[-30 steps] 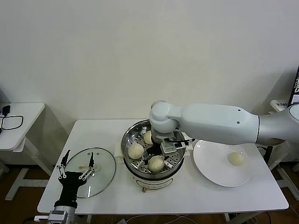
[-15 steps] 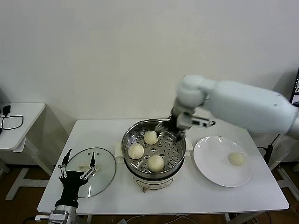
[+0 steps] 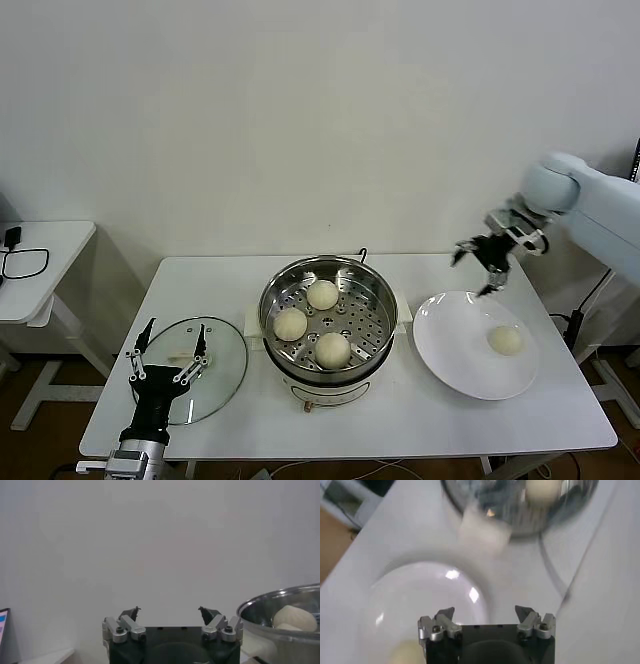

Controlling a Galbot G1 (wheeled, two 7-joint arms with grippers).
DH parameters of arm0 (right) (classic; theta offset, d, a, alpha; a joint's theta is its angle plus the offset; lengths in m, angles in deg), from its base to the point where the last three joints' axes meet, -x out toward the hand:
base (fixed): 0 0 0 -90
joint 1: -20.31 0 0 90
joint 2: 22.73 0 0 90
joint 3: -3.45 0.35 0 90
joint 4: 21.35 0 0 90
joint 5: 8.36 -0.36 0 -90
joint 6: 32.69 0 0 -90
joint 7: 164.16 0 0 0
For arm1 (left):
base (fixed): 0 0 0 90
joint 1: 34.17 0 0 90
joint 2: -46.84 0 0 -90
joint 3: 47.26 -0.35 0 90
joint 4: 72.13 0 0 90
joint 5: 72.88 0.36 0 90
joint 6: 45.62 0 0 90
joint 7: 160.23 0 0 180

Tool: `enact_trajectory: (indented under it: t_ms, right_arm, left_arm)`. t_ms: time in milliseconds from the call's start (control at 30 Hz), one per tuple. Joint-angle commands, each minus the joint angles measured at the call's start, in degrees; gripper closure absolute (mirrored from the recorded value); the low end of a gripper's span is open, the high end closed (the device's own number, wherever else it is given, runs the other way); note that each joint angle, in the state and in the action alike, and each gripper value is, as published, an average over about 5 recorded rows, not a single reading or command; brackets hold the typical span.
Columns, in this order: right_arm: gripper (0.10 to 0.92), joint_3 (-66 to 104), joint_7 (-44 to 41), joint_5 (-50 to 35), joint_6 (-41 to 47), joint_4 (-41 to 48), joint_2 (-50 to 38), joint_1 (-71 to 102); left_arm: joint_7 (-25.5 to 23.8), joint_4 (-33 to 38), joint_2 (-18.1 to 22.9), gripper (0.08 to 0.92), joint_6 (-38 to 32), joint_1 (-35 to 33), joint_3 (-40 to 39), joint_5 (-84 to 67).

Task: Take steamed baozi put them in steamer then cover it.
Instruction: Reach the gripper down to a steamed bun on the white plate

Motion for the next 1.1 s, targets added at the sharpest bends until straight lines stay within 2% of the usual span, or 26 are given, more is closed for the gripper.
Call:
enact_trajectory:
  t_ms: [33, 367, 967, 1100]
  right_arm:
    - [0.203, 6.76, 2.61, 3.41, 1.48, 15.22, -1.74, 13.93]
    - [0.203, 10.98, 5.43, 8.03, 0.30, 19.83, 2.90, 19.60]
    - [0.203, 11.91, 6.14, 8.79, 0.47, 20.51, 5.53, 20.83]
    - [0.256, 11.80, 6.02, 9.09, 0.58, 19.95, 5.12, 20.44]
  left_arm:
    - [0.00, -0.09, 0.07, 0.177, 0.25, -0.06, 0.01, 0.12]
    - [-0.01, -0.21, 0.10, 0.177, 0.12, -0.55, 0.69, 0.16]
    - [-0.01, -0.33, 0.24, 0.177, 0.03, -0.58, 1.03, 0.14]
    - [-0.01, -0.57, 0.28, 0.177, -0.02, -0.51, 0.93, 0.14]
